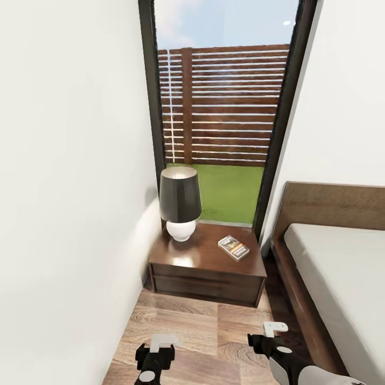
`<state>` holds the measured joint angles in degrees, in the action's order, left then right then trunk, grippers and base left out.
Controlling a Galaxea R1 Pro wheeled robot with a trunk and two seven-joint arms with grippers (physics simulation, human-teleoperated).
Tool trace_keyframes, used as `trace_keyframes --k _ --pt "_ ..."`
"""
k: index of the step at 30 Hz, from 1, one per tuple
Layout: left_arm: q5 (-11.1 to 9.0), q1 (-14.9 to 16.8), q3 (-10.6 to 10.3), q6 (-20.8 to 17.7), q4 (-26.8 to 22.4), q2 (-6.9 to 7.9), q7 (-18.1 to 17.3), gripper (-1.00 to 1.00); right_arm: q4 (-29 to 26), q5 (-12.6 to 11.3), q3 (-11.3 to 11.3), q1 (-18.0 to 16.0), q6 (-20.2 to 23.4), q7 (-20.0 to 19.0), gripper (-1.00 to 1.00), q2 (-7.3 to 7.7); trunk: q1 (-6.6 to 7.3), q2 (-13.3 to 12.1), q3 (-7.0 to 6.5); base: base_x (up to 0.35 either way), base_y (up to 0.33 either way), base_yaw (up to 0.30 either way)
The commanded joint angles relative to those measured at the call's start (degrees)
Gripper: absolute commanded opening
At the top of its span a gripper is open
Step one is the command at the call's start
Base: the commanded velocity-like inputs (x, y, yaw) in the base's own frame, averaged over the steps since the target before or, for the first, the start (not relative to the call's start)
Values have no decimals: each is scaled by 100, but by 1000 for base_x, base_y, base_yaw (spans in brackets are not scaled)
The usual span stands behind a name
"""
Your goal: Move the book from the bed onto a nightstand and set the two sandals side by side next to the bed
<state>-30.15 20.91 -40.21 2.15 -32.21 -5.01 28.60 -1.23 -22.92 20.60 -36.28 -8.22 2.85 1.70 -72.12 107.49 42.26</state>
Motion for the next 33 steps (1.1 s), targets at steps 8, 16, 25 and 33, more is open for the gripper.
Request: trace_keyframes --k 8,16,25,33 --pt "-545 311 -17 16 580 -5 25 100 8 -53 49 -2 -1 -43 100 15 177 -320 -139 0 0 0" --pt "-598 354 -14 21 682 -8 16 100 57 -56 49 -2 0 -51 100 8 353 -641 -282 0 0 0" --pt "-616 360 -13 20 712 -9 14 100 225 -60 49 -2 -12 -62 100 -9 551 -1002 -444 0 0 0" --pt "-636 367 -1 30 725 -9 22 100 260 -61 50 15 -2 -11 100 -5 726 -1323 -588 0 0 0"
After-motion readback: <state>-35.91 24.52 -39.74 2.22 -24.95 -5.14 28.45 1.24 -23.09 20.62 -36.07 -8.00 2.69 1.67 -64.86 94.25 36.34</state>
